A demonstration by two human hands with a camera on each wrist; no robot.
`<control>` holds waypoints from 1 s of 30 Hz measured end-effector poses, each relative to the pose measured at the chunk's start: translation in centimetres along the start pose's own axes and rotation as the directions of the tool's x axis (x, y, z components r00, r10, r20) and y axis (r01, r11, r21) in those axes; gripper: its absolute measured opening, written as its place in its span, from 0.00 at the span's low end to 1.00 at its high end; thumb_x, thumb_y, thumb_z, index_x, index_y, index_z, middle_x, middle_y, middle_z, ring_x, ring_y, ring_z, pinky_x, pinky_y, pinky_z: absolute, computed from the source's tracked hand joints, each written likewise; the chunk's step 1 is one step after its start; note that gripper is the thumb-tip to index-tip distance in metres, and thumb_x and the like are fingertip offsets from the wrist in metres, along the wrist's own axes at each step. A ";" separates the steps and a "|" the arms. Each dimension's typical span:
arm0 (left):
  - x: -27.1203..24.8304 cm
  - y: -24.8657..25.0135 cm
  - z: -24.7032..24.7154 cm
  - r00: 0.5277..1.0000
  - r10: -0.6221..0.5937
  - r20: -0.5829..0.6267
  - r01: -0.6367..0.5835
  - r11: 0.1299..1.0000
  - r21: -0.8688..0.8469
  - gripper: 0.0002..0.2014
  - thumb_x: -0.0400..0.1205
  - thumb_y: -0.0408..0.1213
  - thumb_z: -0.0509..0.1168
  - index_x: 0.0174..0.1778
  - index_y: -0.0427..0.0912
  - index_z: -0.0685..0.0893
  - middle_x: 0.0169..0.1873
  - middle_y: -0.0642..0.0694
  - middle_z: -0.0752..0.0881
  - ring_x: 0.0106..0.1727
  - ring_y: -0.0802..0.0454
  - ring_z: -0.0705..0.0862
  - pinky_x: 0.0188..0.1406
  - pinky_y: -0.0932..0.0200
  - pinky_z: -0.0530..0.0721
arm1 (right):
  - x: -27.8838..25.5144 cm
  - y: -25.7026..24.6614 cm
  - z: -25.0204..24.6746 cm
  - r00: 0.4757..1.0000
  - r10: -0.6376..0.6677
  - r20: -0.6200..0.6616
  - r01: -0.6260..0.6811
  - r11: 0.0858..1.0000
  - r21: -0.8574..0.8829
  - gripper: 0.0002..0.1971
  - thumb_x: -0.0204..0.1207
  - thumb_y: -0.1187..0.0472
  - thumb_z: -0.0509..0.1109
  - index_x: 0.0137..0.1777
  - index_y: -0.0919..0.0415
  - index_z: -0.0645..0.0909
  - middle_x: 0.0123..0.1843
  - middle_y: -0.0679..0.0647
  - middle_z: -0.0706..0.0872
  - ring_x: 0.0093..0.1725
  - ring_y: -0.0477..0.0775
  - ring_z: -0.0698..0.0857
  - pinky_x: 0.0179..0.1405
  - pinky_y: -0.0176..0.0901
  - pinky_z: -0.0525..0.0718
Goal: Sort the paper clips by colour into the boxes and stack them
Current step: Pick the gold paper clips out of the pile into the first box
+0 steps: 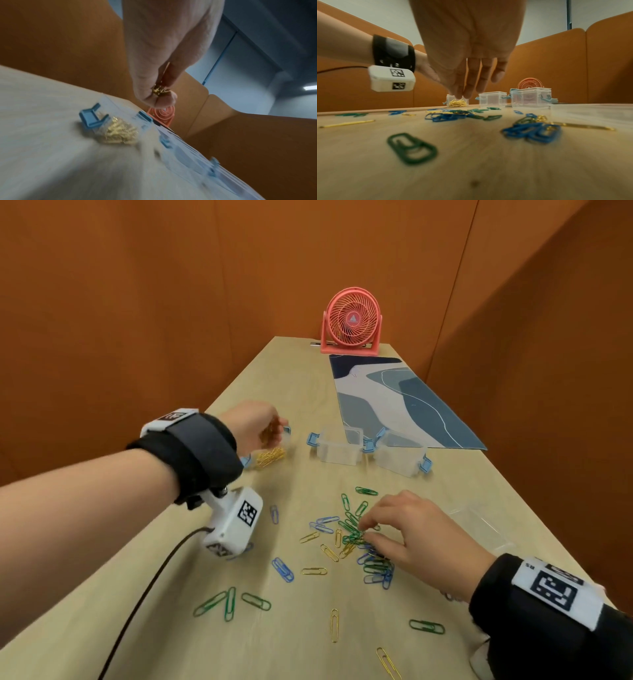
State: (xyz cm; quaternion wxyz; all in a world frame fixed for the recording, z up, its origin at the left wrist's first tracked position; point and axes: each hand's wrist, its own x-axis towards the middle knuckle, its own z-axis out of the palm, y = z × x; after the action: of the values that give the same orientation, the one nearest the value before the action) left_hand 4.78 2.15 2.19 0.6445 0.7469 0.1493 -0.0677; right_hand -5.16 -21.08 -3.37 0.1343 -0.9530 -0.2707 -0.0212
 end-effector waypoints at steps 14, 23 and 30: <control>-2.4 -2.8 -0.7 0.878 0.316 0.358 -0.475 0.488 0.732 0.04 0.79 0.45 0.67 0.44 0.52 0.86 0.35 0.56 0.86 0.36 0.58 0.82 0.36 0.66 0.77 | -0.3 0.3 0.0 0.996 -0.022 0.087 0.030 0.995 -0.098 0.13 0.80 0.52 0.59 0.58 0.44 0.83 0.58 0.39 0.81 0.61 0.46 0.73 0.55 0.40 0.67; -7.7 -7.6 1.8 0.769 0.139 0.624 -0.620 0.400 0.675 0.11 0.69 0.44 0.78 0.45 0.48 0.90 0.35 0.57 0.86 0.34 0.64 0.81 0.40 0.72 0.80 | -0.1 0.1 -0.2 0.998 0.041 0.047 -0.037 0.996 -0.075 0.10 0.79 0.50 0.64 0.56 0.45 0.84 0.55 0.41 0.83 0.58 0.47 0.74 0.58 0.41 0.71; -7.1 -7.6 2.3 0.743 0.060 0.666 -0.625 0.416 0.660 0.02 0.76 0.40 0.72 0.41 0.47 0.87 0.38 0.55 0.85 0.35 0.63 0.79 0.39 0.73 0.78 | 0.4 0.0 -0.2 0.996 0.061 0.059 -0.056 0.995 -0.087 0.09 0.79 0.51 0.64 0.52 0.47 0.85 0.52 0.43 0.85 0.56 0.48 0.74 0.52 0.41 0.68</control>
State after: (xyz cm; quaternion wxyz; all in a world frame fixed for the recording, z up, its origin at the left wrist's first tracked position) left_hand -4.06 -0.09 -3.31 0.1976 0.9232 -0.2610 -0.2015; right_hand -4.79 -20.95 -3.10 0.0858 -0.9656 -0.2456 0.0004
